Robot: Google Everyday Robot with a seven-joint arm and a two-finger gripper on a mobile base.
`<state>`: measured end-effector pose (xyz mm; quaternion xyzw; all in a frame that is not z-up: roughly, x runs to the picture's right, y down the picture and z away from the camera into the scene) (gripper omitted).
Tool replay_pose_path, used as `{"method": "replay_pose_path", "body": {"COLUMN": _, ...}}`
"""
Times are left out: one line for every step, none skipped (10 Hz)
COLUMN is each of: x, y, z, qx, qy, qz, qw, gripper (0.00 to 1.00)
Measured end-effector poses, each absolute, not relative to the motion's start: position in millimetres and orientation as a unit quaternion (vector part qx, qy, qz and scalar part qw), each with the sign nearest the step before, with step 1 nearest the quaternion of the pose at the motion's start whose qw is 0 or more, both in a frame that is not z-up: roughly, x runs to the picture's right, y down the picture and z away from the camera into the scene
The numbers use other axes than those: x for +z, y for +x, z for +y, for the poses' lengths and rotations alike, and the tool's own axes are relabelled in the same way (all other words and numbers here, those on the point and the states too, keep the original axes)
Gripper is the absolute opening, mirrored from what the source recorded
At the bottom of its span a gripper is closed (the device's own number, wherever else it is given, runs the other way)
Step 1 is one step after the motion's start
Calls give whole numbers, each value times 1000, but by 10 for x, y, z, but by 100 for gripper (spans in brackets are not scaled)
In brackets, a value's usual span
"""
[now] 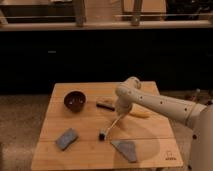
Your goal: Wipe table surface with brush
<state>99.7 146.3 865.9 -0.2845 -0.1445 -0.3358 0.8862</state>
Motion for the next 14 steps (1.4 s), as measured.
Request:
{"method": "replay_pose_path", "body": {"x": 8716, "y": 978, "z": 1360, "qx": -329, "qy": -279, "qz": -140, "qw": 891, "gripper": 5}}
{"method": "replay_pose_path", "body": {"x": 8752, "y": 941, "z": 1278, "qx": -323, "qy": -274, "qz": -136, "qw": 896, "gripper": 5}}
{"method": "replay_pose_path", "body": {"x": 8772, "y": 889, "z": 1236, "qx": -320, "qy": -271, "qz": -135, "qw": 898, "gripper": 5}}
{"method": "replay_pose_path", "body": {"x": 8790, "y": 828, "z": 1183, "qx": -317, "qy": -267, "qz": -134, "qw": 900, "gripper": 5}}
{"method": "replay_pose_path", "body": {"x": 8815, "y": 699, "z": 1138, "qx": -319, "qy": -264, "qz": -135, "qw": 900, "gripper": 5}}
{"method": "replay_pose_path", "body": {"x": 8822, "y": 596, "z": 1120, "qx": -322, "qy": -262, "qz": -138, "qw": 899, "gripper": 5}}
{"method": "replay_pose_path", "body": {"x": 8822, "y": 542, "z": 1109, "qx": -325, "qy": -260, "qz": -140, "qw": 898, "gripper": 5}}
{"method": "replay_pose_path", "body": {"x": 8820, "y": 473, "z": 1121, "qx": -331, "qy": -260, "qz": -144, "qw": 896, "gripper": 5}}
{"method": "replay_pose_path", "body": {"x": 8806, "y": 339, "z": 1145, "qx": -342, "qy": -259, "qz": -154, "qw": 890, "gripper": 5}}
{"method": "replay_pose_path", "body": {"x": 8787, "y": 291, "z": 1174, "qx": -347, "qy": -259, "qz": -160, "qw": 887, "gripper": 5}}
{"method": "replay_pose_path", "body": {"x": 8773, "y": 289, "z": 1221, "qx": -356, "qy": -260, "qz": -163, "qw": 883, "gripper": 5}}
{"method": "replay_pose_path", "body": {"x": 8740, "y": 288, "z": 1287, "qx": -364, "qy": -262, "qz": -167, "qw": 878, "gripper": 5}}
{"method": "replay_pose_path", "body": {"x": 8712, "y": 290, "z": 1365, "qx": -372, "qy": -265, "qz": -171, "qw": 873, "gripper": 5}}
{"method": "replay_pose_path", "body": {"x": 8681, "y": 294, "z": 1444, "qx": -379, "qy": -269, "qz": -174, "qw": 868, "gripper": 5}}
